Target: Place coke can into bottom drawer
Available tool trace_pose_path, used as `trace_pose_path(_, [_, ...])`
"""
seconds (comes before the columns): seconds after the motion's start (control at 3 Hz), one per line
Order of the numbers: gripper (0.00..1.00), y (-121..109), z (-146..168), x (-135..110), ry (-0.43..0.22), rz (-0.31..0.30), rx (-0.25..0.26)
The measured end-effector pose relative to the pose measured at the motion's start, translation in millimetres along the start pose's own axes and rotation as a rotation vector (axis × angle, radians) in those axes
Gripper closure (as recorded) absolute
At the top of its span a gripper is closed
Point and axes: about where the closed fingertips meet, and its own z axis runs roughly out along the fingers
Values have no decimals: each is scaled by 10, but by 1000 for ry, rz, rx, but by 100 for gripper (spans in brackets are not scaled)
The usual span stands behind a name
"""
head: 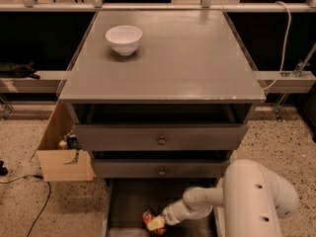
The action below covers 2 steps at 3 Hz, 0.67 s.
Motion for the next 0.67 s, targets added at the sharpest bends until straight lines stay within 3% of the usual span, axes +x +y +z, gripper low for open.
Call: trace_pose_path(0.67, [14, 0, 1, 0, 0, 0, 0])
